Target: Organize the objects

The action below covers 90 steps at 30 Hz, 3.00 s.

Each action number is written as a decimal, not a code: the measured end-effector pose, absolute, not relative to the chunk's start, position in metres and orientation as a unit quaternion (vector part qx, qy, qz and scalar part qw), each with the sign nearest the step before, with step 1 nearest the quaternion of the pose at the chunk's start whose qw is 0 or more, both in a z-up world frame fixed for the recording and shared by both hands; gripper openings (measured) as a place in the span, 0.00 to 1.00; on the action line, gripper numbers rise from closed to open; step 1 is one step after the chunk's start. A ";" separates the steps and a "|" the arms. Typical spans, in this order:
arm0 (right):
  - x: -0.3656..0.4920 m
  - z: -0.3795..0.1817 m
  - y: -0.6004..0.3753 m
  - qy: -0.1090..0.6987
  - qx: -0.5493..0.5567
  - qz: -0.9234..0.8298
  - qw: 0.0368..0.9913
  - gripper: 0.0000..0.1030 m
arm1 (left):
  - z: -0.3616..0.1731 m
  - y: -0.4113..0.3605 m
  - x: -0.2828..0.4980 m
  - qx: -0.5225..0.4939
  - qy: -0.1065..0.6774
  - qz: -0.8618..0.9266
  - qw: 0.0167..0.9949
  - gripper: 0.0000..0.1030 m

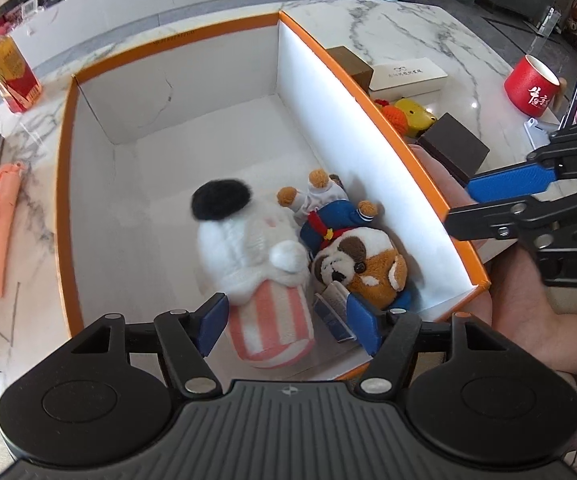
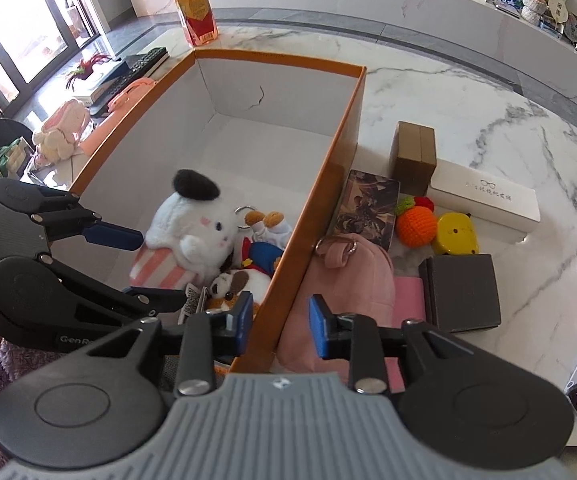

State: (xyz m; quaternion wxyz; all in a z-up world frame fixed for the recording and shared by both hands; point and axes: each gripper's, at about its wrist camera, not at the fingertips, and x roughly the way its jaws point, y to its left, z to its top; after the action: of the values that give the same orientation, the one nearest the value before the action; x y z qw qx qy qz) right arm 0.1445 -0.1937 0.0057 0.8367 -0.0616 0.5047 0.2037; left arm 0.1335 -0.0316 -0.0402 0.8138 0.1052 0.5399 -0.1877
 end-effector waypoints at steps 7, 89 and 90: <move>0.132 0.016 -0.213 0.488 -0.054 0.182 0.852 0.33 | -0.042 -0.031 0.131 0.103 0.536 -0.184 0.818 0.72; 0.123 -0.067 -0.329 0.469 0.059 0.151 0.868 0.20 | -0.055 -0.205 0.158 0.117 0.573 -0.161 0.795 0.73; 0.123 -0.070 -0.328 0.470 0.054 0.155 0.867 0.21 | -0.058 -0.206 0.160 0.117 0.576 -0.155 0.794 0.73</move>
State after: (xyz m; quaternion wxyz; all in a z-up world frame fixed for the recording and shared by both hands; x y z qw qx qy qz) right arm 0.1234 -0.3279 -0.0697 0.8673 0.0539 0.4700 0.1549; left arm 0.1600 -0.2063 -0.0583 0.7942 0.1166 0.5759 -0.1550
